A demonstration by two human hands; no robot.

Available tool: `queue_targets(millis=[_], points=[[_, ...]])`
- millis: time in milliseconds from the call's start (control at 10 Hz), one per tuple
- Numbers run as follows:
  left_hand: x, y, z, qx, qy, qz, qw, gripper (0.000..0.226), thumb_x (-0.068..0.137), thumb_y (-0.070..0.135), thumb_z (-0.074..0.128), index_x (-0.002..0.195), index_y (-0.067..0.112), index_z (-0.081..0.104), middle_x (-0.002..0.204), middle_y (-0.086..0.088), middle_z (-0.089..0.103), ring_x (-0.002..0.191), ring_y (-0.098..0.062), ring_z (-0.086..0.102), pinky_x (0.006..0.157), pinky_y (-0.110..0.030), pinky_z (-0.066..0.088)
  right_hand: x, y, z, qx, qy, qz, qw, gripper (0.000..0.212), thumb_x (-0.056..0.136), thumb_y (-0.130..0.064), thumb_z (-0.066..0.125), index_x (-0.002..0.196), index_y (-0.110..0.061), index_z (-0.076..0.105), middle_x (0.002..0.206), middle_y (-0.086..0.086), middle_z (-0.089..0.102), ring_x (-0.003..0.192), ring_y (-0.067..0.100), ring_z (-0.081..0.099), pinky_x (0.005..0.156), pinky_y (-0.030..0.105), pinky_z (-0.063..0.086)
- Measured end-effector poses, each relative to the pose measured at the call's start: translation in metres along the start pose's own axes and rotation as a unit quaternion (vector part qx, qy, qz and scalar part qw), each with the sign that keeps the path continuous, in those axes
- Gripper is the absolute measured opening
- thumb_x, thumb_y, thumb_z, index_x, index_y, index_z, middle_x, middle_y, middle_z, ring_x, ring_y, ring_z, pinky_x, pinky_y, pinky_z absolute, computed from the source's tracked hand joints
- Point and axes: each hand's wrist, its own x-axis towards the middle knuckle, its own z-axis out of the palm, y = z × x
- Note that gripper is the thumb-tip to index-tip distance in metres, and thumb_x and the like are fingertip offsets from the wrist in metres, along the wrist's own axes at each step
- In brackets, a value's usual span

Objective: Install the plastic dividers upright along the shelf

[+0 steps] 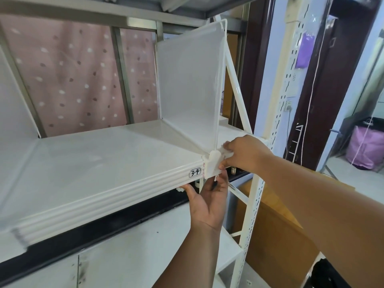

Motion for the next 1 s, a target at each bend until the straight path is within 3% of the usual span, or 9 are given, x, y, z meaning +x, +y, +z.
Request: queue_targets(millis=[100,300,500,700,800,900,1000], points=[[0.0,0.004,-0.003,-0.009,0.019,0.006,1.0,0.1,0.087,0.065,0.064,0.148,-0.012,0.048,0.144,-0.034,0.055,0.117,-0.042,0.057,0.098,-0.032,0.048,-0.001,-0.002,0.002,0.003,0.002,0.003,1.0,0.089,0.063,-0.075,0.073,0.139,-0.031,0.058,0.126,-0.002,0.067,0.111,0.021,0.06,0.083,0.032,0.045],[-0.006,0.007,-0.004,0.001,0.012,0.021,1.0,0.102,0.08,0.06,0.069,0.147,-0.014,0.048,0.134,-0.035,0.059,0.111,-0.042,0.063,0.097,-0.032,0.051,-0.004,-0.002,0.006,0.017,0.004,0.004,1.0,0.095,0.063,-0.079,0.069,0.142,-0.028,0.053,0.132,0.0,0.065,0.118,0.022,0.056,0.089,0.035,0.044],[-0.03,0.024,-0.01,0.128,0.077,0.042,0.988,0.085,0.089,0.056,0.068,0.144,-0.005,0.048,0.13,-0.037,0.068,0.119,-0.045,0.071,0.113,-0.047,0.051,-0.012,-0.005,0.008,0.064,0.005,0.009,0.998,0.095,0.066,-0.074,0.074,0.142,-0.022,0.051,0.133,0.005,0.064,0.12,0.027,0.056,0.096,0.039,0.045],[-0.108,0.051,-0.012,0.414,0.108,-0.027,0.904,0.096,0.068,0.079,0.07,0.134,0.011,0.058,0.136,-0.018,0.068,0.125,-0.033,0.065,0.106,-0.051,0.056,-0.023,-0.016,0.006,0.074,-0.024,0.014,0.997,0.072,0.079,-0.063,0.07,0.133,-0.018,0.053,0.131,0.006,0.064,0.118,0.027,0.057,0.101,0.043,0.044],[-0.154,0.075,0.007,0.547,0.104,-0.057,0.829,0.108,0.068,0.084,0.069,0.154,0.022,0.046,0.155,-0.008,0.052,0.149,-0.028,0.042,0.118,-0.05,0.044,-0.029,-0.021,-0.004,0.042,-0.044,0.011,0.998,0.053,0.089,-0.054,0.063,0.126,-0.017,0.058,0.124,0.005,0.067,0.111,0.024,0.061,0.101,0.038,0.046],[-0.201,0.106,0.048,0.642,0.1,-0.025,0.759,0.09,0.058,0.081,0.081,0.132,0.033,0.061,0.151,0.001,0.055,0.151,-0.024,0.039,0.122,-0.047,0.038,-0.03,-0.03,-0.015,0.021,-0.069,0.021,0.997,0.047,0.087,-0.05,0.069,0.124,-0.022,0.061,0.123,0.0,0.066,0.106,0.018,0.059,0.1,0.033,0.047],[-0.248,0.145,0.086,0.687,0.09,-0.012,0.721,0.069,0.064,0.072,0.085,0.12,0.035,0.068,0.14,0.008,0.06,0.146,-0.02,0.042,0.123,-0.045,0.037,-0.036,-0.042,-0.029,-0.018,-0.122,0.041,0.992,0.05,0.082,-0.054,0.071,0.119,-0.022,0.061,0.11,-0.004,0.065,0.096,0.012,0.058,0.09,0.03,0.049]])
